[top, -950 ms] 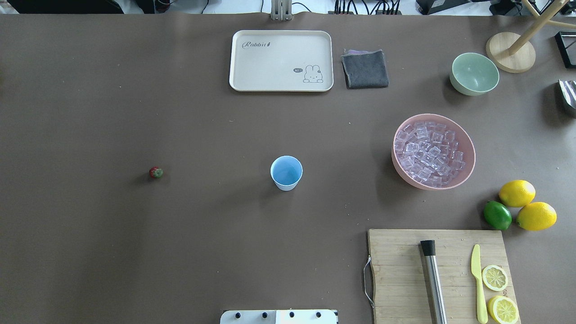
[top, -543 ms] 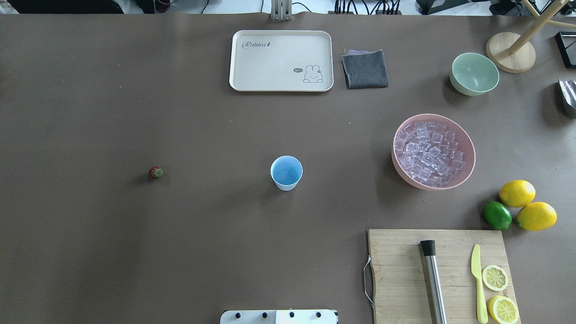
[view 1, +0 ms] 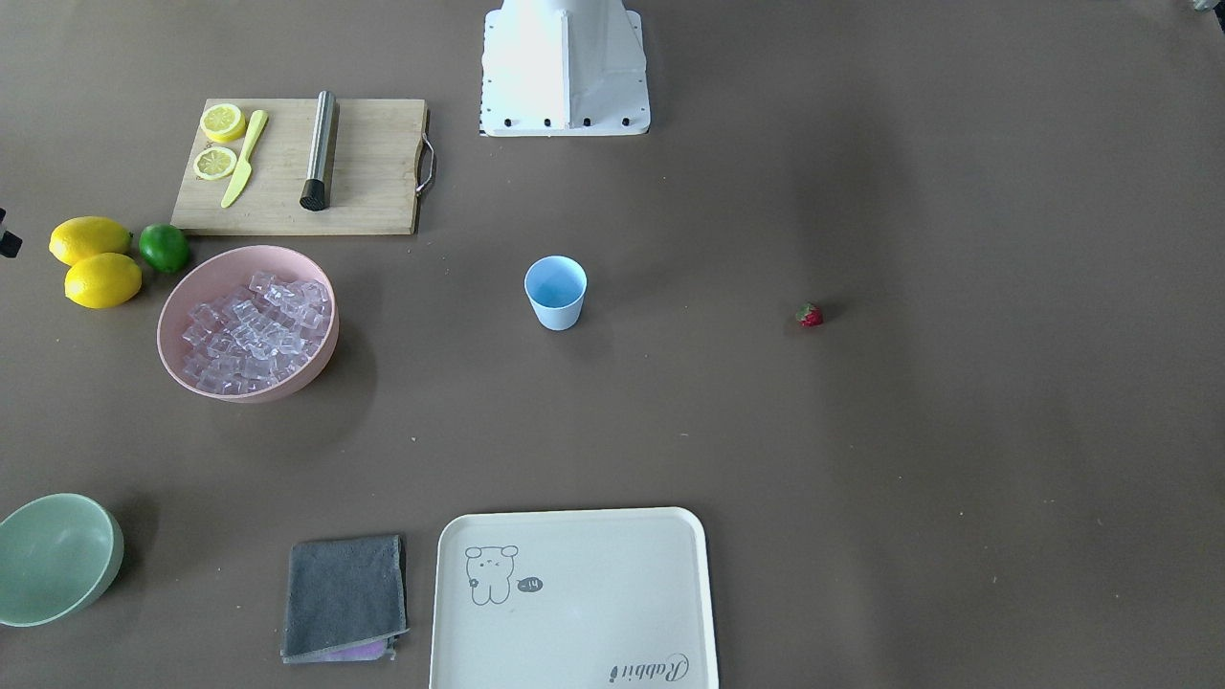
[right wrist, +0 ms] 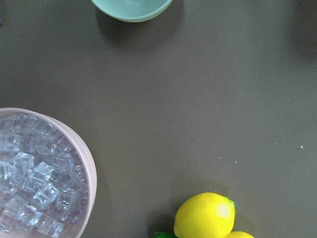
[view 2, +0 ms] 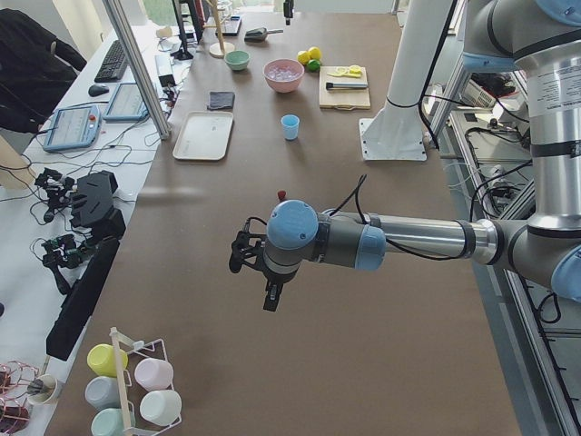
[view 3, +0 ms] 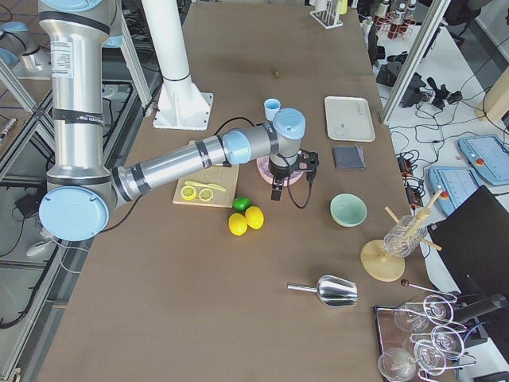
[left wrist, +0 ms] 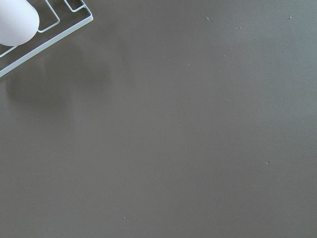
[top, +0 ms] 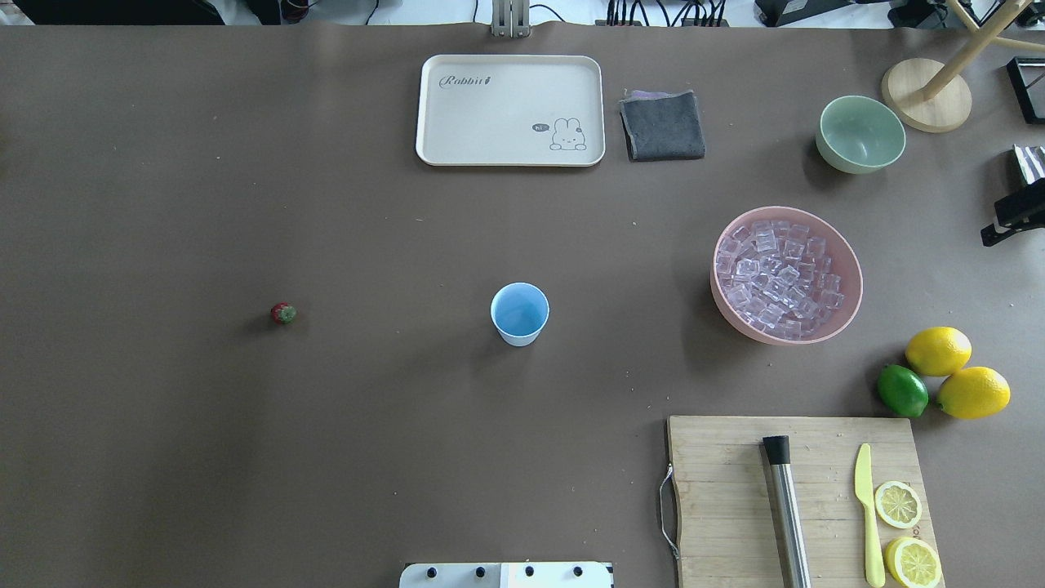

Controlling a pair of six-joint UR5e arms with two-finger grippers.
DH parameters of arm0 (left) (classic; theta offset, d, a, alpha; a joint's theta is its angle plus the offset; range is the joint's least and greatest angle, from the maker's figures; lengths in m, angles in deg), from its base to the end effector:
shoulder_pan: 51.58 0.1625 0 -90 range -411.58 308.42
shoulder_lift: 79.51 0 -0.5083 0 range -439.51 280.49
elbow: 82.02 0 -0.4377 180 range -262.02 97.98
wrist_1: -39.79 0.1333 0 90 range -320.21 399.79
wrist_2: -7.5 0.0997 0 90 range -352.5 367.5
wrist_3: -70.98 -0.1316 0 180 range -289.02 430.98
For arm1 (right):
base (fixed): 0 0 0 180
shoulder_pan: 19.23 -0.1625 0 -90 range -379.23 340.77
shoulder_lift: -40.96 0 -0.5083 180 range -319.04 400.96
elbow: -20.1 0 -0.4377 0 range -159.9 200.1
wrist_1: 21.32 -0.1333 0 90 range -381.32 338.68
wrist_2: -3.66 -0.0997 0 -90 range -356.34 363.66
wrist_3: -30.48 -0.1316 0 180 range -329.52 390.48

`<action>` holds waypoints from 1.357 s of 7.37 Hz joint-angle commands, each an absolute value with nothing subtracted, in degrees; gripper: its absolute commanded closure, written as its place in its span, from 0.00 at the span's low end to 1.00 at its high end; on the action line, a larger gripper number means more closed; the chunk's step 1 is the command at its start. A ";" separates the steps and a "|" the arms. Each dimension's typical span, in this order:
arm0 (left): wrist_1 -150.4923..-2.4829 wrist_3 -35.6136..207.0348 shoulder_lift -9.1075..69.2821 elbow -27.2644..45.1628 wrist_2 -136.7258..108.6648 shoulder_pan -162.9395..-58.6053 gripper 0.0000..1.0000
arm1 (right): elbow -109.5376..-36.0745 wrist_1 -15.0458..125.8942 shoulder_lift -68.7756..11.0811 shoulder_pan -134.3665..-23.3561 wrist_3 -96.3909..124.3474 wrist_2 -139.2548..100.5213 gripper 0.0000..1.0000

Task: Put ice and strawberries in cup
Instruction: 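Move the right gripper over the pink bowl of ice cubes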

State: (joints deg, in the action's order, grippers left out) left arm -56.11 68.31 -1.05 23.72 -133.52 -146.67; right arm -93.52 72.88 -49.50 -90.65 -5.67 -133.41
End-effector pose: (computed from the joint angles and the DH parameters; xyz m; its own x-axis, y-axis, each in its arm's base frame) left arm -0.0706 -0.4430 0.6925 0.6420 0.1256 -0.7563 0.0575 0.9758 0.2108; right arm -0.1312 -0.5063 0.5510 0.6379 0.1715 0.7508 -0.0928 0.9849 -0.1461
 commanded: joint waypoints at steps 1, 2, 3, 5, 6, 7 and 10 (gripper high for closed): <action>-56.36 70.10 -0.76 23.63 -133.47 -146.67 0.02 | -93.63 68.28 -46.32 -84.91 -21.92 -131.01 0.05; -56.27 70.19 -0.76 23.54 -133.47 -146.67 0.02 | -92.93 60.23 -46.49 -80.62 -30.43 -126.73 0.08; -56.27 70.28 -0.76 23.54 -133.47 -146.59 0.02 | -92.93 57.54 -46.40 -78.40 -35.74 -125.99 0.07; -56.10 70.28 -0.23 23.45 -133.30 -146.59 0.02 | -92.75 57.52 -46.14 -73.13 -37.81 -121.61 0.07; -56.18 70.28 -0.23 23.54 -133.39 -146.67 0.02 | -92.32 57.52 -45.36 -71.11 -37.81 -120.28 0.10; -56.18 70.28 -0.23 23.45 -133.47 -146.67 0.02 | -92.14 57.52 -44.65 -69.26 -37.81 -118.01 0.20; -56.18 70.28 -0.23 23.45 -133.30 -146.67 0.02 | -88.99 57.43 -42.54 -67.75 -37.64 -117.55 0.44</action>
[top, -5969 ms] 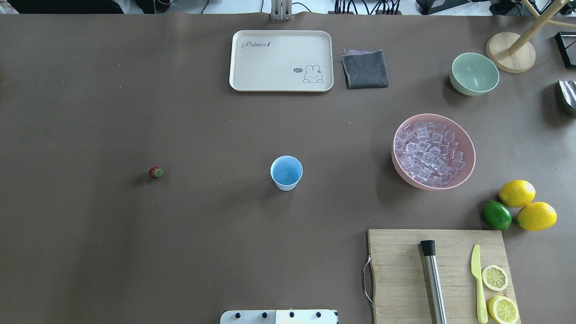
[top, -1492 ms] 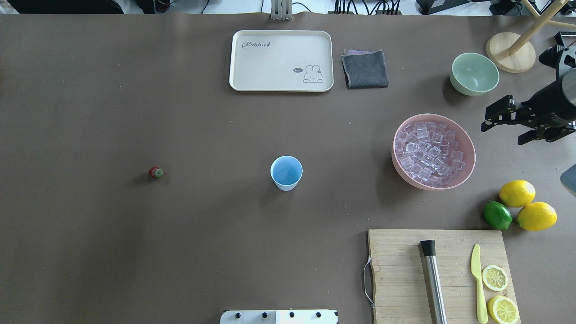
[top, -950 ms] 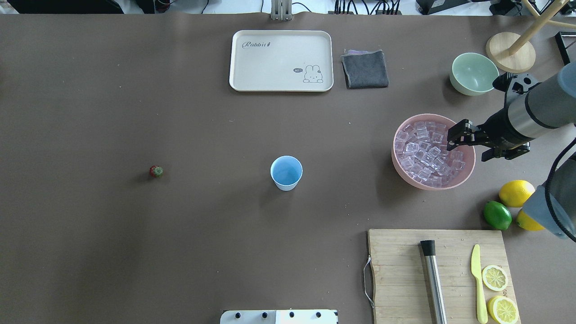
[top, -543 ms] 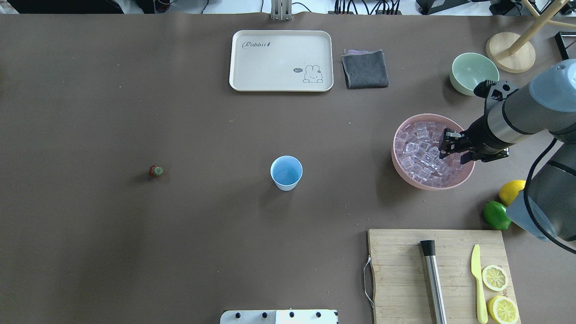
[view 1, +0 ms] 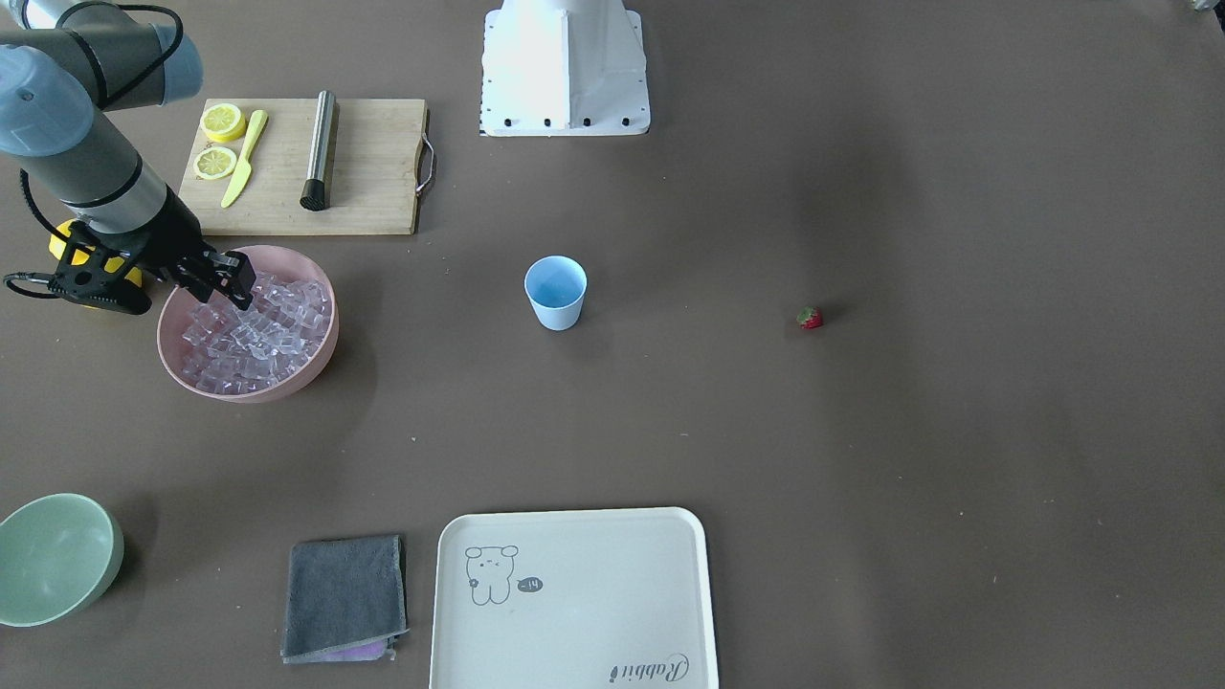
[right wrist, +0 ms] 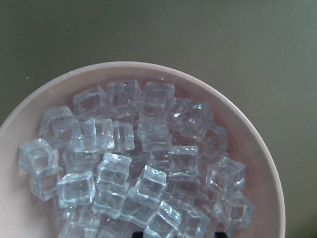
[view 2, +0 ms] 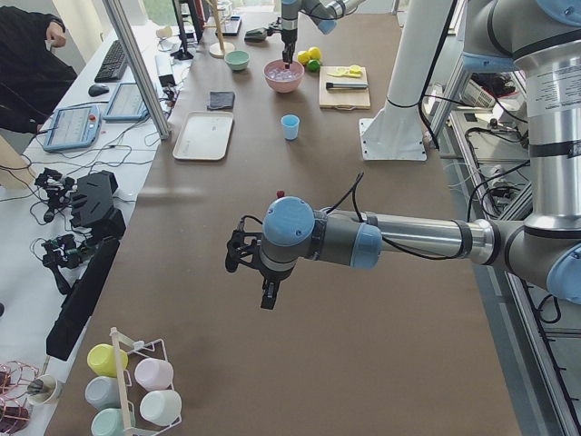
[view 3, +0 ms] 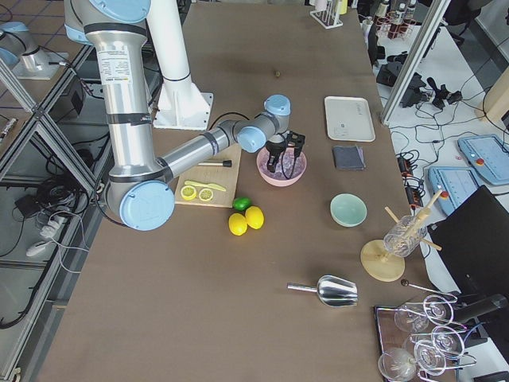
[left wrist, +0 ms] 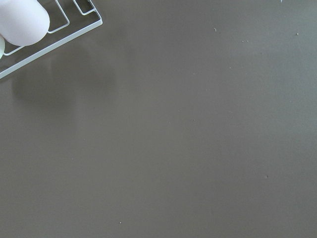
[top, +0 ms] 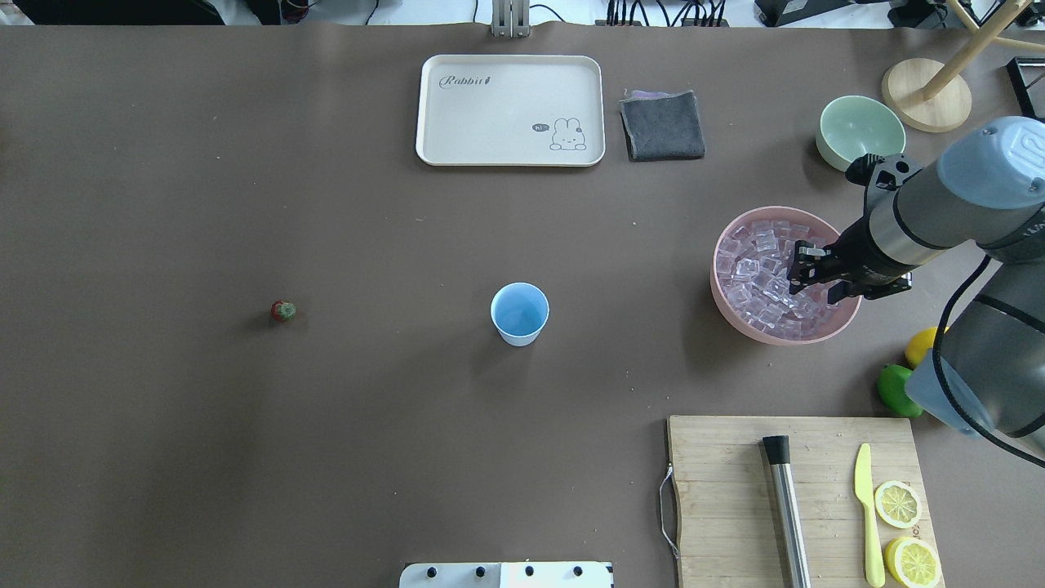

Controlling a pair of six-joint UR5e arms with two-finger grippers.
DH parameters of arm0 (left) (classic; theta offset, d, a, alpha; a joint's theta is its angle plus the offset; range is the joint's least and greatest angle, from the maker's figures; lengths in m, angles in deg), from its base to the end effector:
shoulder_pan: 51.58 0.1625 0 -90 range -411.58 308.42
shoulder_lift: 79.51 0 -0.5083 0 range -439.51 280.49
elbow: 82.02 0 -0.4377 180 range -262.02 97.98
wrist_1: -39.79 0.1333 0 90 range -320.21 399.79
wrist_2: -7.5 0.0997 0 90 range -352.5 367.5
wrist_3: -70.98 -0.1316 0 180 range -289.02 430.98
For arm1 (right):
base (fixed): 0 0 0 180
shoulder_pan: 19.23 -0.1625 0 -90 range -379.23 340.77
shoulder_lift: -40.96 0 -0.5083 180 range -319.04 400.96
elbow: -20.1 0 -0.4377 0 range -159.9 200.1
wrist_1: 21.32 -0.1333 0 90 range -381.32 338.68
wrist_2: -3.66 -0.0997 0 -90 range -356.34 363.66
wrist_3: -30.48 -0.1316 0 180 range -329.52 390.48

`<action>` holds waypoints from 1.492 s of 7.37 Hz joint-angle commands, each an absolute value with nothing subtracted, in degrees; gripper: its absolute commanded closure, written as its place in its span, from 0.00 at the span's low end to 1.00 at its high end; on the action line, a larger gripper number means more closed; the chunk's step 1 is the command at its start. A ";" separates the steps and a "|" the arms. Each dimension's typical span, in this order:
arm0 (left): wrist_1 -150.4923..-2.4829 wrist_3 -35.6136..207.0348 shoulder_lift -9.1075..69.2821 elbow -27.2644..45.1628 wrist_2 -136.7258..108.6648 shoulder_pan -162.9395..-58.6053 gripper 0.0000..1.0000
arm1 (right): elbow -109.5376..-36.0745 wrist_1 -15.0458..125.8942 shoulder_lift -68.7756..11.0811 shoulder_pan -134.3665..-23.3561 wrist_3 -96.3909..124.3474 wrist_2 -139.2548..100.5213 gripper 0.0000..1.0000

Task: Put ice and strawberries in cup
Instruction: 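Lower the right gripper into the bowl and grasp an ice cube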

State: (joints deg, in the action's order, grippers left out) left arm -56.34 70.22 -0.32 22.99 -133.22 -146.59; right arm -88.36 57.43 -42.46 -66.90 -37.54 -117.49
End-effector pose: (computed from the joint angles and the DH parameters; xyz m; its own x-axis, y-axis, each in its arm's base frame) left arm -0.0710 -0.4497 0.6938 0.6439 0.0960 -0.7591 0.0774 0.9788 0.1894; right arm -0.3571 -0.4888 0.5140 0.6630 0.2522 0.7049 -0.1924 0.9673 -0.1651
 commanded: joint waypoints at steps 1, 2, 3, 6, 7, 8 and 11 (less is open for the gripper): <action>-56.36 70.19 -0.32 22.92 -133.21 -146.59 0.02 | -88.18 57.43 -42.45 -66.34 -37.55 -117.46 0.43; -56.36 70.19 -0.32 22.92 -133.21 -146.59 0.02 | -88.01 57.43 -42.36 -65.90 -37.55 -117.28 0.43; -56.36 70.10 -0.40 23.01 -133.21 -146.67 0.02 | -87.92 57.51 -41.32 -65.73 -37.64 -116.67 0.44; -56.36 70.01 -0.76 23.01 -133.21 -146.67 0.02 | -85.98 57.43 -40.69 -65.20 -36.76 -115.79 0.44; -56.36 70.01 -0.76 23.01 -133.21 -146.67 0.02 | -85.90 57.43 -40.60 -65.11 -36.76 -115.53 0.45; -56.36 70.01 -0.76 23.01 -133.21 -146.67 0.02 | -85.81 57.43 -40.60 -65.02 -36.76 -115.44 0.46; -56.36 70.10 -0.67 23.10 -133.21 -146.67 0.02 | -85.81 57.43 -40.60 -65.11 -36.93 -115.44 0.71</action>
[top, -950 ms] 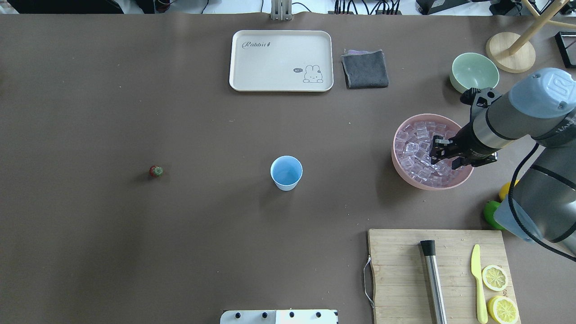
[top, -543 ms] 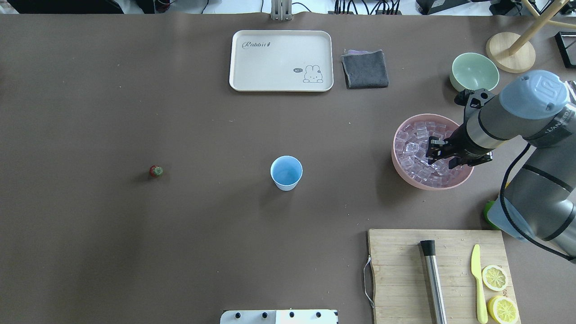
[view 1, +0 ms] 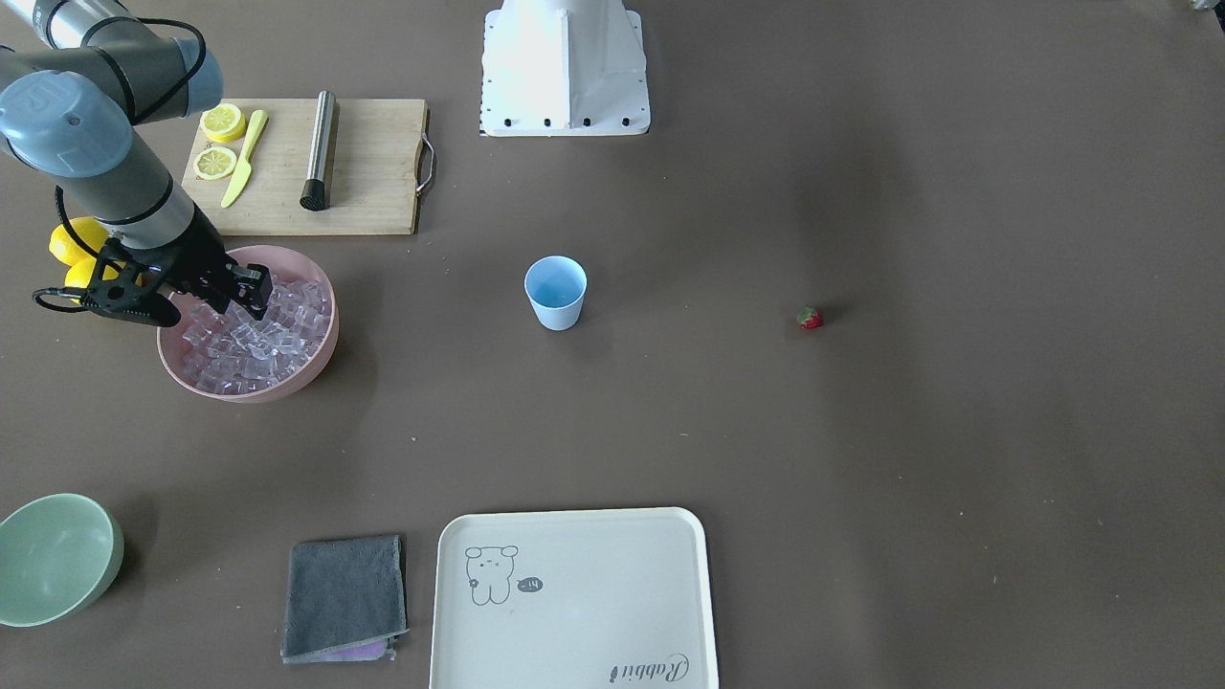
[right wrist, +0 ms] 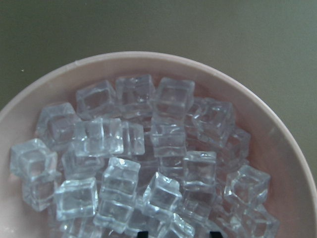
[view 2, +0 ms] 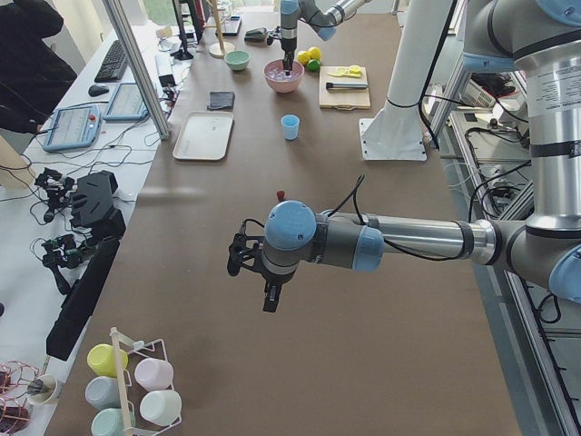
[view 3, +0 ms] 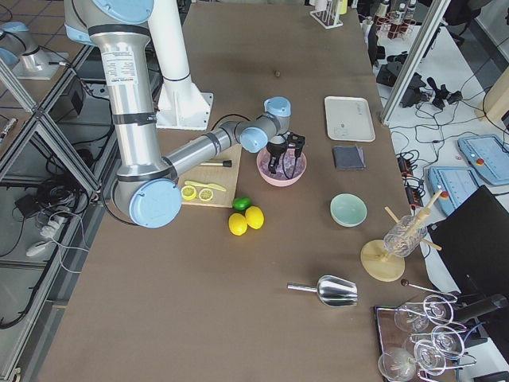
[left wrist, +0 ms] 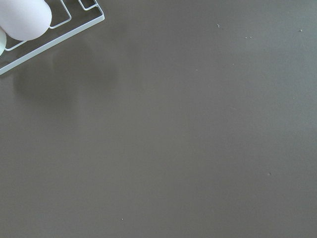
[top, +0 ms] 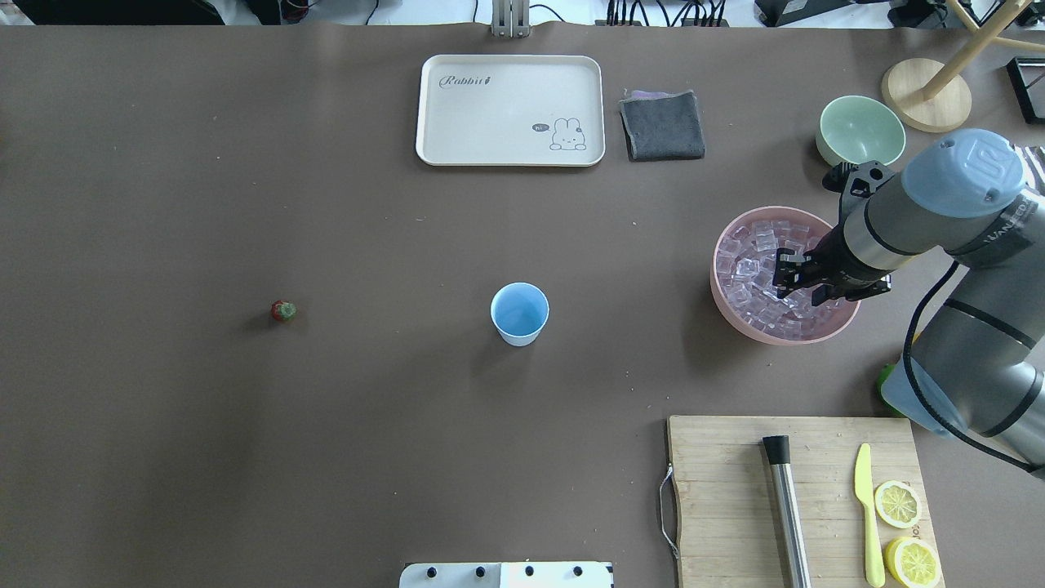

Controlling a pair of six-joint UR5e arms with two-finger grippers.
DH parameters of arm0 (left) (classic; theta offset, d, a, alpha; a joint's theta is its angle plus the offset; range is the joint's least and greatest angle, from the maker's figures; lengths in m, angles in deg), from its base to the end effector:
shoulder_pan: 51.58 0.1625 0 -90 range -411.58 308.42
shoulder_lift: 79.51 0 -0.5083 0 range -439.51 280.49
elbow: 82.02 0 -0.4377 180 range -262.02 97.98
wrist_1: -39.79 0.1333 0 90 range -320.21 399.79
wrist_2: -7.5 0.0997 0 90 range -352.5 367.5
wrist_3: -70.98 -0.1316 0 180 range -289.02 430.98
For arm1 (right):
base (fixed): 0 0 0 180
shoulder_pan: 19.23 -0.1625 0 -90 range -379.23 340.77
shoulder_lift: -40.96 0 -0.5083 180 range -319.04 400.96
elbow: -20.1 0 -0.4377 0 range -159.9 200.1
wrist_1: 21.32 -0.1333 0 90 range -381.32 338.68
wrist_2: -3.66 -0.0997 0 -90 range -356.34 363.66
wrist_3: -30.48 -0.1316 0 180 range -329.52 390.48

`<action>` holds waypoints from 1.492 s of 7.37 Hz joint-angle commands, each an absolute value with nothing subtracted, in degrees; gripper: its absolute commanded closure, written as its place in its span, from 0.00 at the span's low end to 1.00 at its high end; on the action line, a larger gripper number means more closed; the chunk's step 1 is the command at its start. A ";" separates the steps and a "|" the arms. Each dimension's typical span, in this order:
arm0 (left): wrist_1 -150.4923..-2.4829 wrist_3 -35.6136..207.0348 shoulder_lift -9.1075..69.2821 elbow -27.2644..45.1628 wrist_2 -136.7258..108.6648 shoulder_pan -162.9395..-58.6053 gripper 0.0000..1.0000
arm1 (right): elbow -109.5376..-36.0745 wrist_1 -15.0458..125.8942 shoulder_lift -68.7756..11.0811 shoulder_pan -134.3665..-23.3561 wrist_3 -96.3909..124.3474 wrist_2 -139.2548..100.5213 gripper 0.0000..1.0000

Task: Put ice and strawberries in cup
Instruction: 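Lower the right gripper into the bowl and grasp an ice cube, then carry the ice cube with the right gripper over the blue cup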

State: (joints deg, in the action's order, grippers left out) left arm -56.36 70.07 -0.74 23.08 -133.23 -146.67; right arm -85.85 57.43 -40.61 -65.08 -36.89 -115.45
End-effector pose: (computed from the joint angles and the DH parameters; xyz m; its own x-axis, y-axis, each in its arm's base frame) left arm -0.0713 -0.4458 0.6962 0.6437 0.0936 -0.7595 0.0772 0.9795 0.1861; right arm -0.3830 -0.4940 0.5200 0.6878 0.2259 0.6898 -0.1786 0.9738 -0.1408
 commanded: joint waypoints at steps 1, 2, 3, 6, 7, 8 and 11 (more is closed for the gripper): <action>-56.36 70.10 -0.67 23.10 -133.30 -146.67 0.02 | -85.89 57.43 -40.60 -65.11 -36.85 -115.52 0.89; -56.36 70.10 -0.67 23.18 -133.30 -146.67 0.02 | -85.81 57.51 -40.69 -65.11 -36.76 -115.52 1.00; -56.36 70.10 -0.76 23.18 -133.47 -146.67 0.02 | -86.07 57.43 -40.60 -65.11 -36.84 -115.52 1.00; -56.36 70.10 -0.67 23.45 -133.47 -146.76 0.02 | -90.18 58.30 -38.68 -66.95 -37.45 -116.40 1.00; -56.36 70.10 -0.67 23.45 -133.56 -146.76 0.02 | -90.46 58.48 -36.49 -66.87 -37.81 -116.40 1.00; -56.36 70.10 -0.67 23.45 -133.56 -146.76 0.02 | -90.99 63.96 -32.12 -66.43 -37.99 -116.40 1.00; -56.36 70.10 -0.50 23.10 -133.56 -146.68 0.02 | -87.85 70.26 -16.92 -59.68 -51.39 -114.92 1.00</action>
State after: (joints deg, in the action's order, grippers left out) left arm -56.36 70.12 -0.62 23.35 -133.56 -146.75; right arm -89.82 69.09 -22.93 -62.50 -45.91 -115.64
